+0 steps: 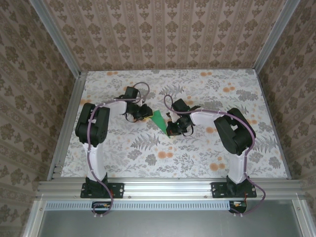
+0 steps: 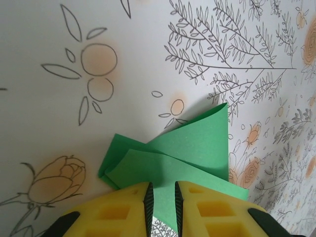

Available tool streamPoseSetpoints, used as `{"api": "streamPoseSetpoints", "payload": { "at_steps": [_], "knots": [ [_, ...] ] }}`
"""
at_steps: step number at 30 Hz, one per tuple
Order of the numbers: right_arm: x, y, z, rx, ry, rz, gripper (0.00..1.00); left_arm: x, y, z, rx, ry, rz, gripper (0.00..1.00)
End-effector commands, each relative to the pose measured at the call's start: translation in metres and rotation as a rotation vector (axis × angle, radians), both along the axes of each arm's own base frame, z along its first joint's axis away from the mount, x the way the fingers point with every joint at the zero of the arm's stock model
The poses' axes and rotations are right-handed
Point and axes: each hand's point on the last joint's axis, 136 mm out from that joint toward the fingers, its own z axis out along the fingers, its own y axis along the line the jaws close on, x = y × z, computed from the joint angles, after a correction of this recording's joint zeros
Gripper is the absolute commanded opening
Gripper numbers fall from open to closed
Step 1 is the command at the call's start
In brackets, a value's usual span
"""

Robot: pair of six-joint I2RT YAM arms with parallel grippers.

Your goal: Fold a paper plane with a square sheet of paper (pick it up from the middle)

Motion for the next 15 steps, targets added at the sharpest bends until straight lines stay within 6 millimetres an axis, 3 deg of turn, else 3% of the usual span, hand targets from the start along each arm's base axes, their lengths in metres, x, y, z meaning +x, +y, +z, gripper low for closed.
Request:
{"api": "streamPoseSetpoints", "payload": {
  "at_steps": [1, 9, 15],
  "knots": [
    [-0.055, -0.065, -0.054, -0.316, 0.195, -0.005, 0.05, 0.014, 0.022, -0.013, 0.082, -0.004, 0.027, 0.23],
    [-0.054, -0.066, -0.055, -0.323, 0.192, -0.009, 0.06, 0.03, 0.034, -0.004, 0.057, -0.014, 0.071, 0.23],
    [-0.053, -0.064, -0.054, -0.317, 0.186, -0.01, 0.06, 0.032, 0.039, 0.034, 0.01, -0.082, 0.095, 0.23]
  ]
}}
